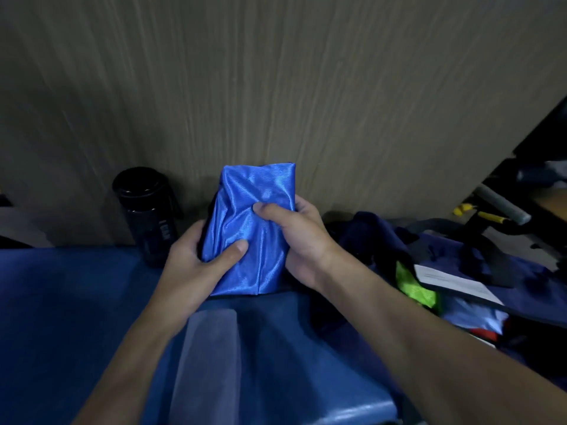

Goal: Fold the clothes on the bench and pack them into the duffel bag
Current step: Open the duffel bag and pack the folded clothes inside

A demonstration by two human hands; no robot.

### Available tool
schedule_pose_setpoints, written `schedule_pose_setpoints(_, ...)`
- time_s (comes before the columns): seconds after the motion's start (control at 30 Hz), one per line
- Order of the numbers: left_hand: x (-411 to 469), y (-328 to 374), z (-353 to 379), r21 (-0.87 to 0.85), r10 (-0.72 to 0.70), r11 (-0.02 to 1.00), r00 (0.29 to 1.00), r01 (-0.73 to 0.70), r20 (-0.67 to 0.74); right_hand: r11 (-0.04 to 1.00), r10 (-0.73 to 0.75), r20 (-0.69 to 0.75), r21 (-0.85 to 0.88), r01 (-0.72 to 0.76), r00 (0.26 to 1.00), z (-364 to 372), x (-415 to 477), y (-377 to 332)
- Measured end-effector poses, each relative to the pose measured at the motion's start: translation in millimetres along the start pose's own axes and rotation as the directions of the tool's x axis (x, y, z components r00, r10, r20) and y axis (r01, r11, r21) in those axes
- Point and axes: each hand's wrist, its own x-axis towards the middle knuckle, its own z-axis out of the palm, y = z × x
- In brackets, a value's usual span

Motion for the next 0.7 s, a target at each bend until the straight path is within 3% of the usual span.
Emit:
schedule_pose_setpoints(0.2, -31, 28, 31, -0.041, 0.038, 0.999, 0.997, -0.035, 0.069, 0.994, -0.109, 0.039, 0.020, 0.108, 0.993, -34, -51, -26)
schedule_pose_setpoints(0.37, -44, 62, 53, 0.158, 0.096, 0.977, 0.959, -0.142, 0.265, 0.961, -0.275, 0.001, -0.033, 0.275, 0.961, -86, -98, -59)
schedule_pose_setpoints(0.47, -48, 87, 71, 0.298, 0.089, 0.924, 0.891, -0.241, 0.446, 0.929, -0.305, 0.074, -0.198, 0.314, 0.949, -124, -129, -73)
schedule_pose_setpoints(0.57, -47, 110, 93, 0.417, 0.055, 0.823, 0.785, -0.386, 0.617, 0.829, -0.327, 0.104, -0.446, 0.338, 0.939, -158, -153, -78)
schedule_pose_setpoints(0.7, -51, 127, 132, 0.522, -0.075, 0.649, 0.637, -0.553, 0.767, 0.754, -0.302, 0.124, -0.576, 0.317, 0.945, -194, -177, -66)
